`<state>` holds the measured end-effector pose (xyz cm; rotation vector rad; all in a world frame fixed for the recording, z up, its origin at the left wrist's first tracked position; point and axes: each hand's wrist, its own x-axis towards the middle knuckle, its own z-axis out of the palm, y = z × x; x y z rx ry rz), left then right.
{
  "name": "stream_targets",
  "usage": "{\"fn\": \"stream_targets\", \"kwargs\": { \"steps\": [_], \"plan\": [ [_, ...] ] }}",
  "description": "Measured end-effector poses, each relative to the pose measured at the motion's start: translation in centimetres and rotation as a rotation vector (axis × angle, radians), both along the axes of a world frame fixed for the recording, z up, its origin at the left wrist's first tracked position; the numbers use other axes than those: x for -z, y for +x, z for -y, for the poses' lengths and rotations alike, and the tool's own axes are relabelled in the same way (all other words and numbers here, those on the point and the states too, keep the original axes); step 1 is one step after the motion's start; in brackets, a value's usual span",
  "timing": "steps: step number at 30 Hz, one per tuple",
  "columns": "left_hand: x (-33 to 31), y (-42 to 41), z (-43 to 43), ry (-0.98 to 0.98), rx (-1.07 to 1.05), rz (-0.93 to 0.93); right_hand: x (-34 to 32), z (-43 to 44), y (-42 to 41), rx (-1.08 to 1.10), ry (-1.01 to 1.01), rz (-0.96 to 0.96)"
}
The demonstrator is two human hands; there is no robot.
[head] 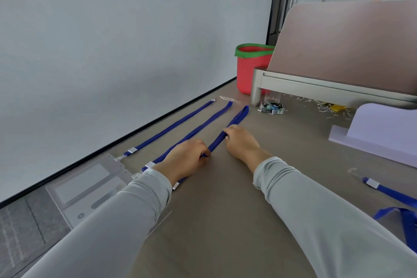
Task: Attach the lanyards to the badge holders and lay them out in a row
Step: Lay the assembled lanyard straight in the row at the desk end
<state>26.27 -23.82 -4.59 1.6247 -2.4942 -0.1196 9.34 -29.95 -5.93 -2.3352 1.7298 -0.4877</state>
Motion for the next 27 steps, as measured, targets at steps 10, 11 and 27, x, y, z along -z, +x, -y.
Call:
{"fn": "stream_targets", "kwargs": {
  "steps": [10, 11, 27],
  "plan": [
    [-0.6, 0.2, 0.9, 0.063, 0.003, -0.041, -0.8, 2.4, 0.3, 0.009, -0.053, -0.156],
    [-0.6, 0.2, 1.0, 0.067, 0.001, -0.049, -0.7, 2.4, 0.3, 0.013, -0.063, -0.162],
    [-2.3, -4.4, -2.4, -0.091, 0.052, -0.198, -2.6, -4.7, -7.7, 0.182, -0.247, -0.044]
  ]
}}
